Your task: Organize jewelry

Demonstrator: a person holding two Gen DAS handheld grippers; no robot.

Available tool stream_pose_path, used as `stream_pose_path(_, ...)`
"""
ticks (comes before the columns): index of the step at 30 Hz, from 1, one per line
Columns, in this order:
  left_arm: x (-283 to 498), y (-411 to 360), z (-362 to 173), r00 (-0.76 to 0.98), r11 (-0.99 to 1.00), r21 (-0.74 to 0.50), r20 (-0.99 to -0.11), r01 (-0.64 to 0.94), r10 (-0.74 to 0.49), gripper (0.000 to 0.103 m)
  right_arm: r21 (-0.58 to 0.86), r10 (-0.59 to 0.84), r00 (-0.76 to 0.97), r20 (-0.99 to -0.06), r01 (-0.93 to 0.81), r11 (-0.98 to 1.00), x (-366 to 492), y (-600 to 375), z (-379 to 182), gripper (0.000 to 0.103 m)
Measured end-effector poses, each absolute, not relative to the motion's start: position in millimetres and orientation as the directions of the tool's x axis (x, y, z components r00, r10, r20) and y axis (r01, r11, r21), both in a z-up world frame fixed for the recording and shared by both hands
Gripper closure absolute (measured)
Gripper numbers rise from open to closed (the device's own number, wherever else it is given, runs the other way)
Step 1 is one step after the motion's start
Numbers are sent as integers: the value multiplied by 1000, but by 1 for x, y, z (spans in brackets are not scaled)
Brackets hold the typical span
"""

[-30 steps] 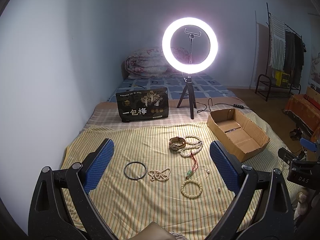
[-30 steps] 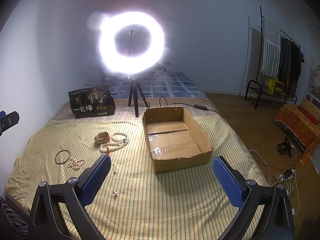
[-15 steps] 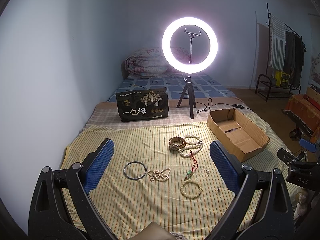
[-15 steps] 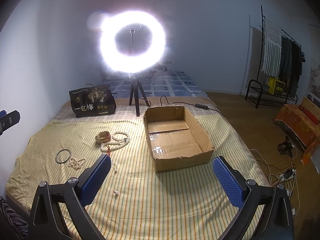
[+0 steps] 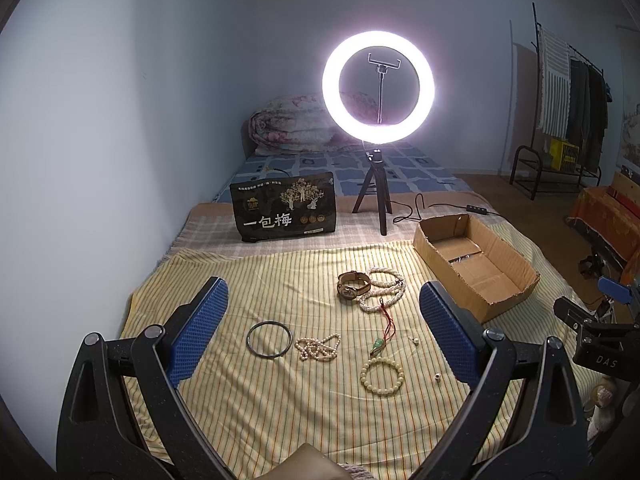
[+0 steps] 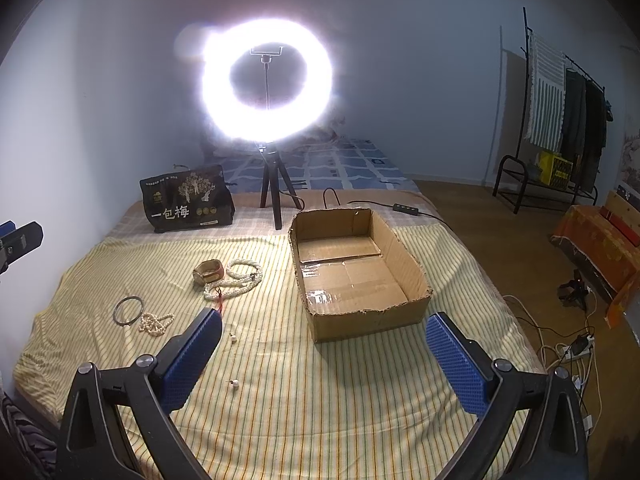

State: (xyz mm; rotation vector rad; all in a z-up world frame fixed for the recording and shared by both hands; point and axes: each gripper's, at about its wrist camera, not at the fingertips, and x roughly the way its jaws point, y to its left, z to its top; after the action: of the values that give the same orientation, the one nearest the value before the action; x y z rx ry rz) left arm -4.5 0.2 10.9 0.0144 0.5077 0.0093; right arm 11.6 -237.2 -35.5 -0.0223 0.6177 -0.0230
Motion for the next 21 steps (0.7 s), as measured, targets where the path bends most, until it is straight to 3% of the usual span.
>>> stream_pose_path(8,-2,3,5,859,1000,26,-512,-15,26,5,-22,1,798,-602,-17,1000,15,-234,-41,0)
stream_pose_path(21,27,47,-34,744,994,78,-660,-72,106,5,-17,67,750,-658,-104,994,28,-226,-73,0)
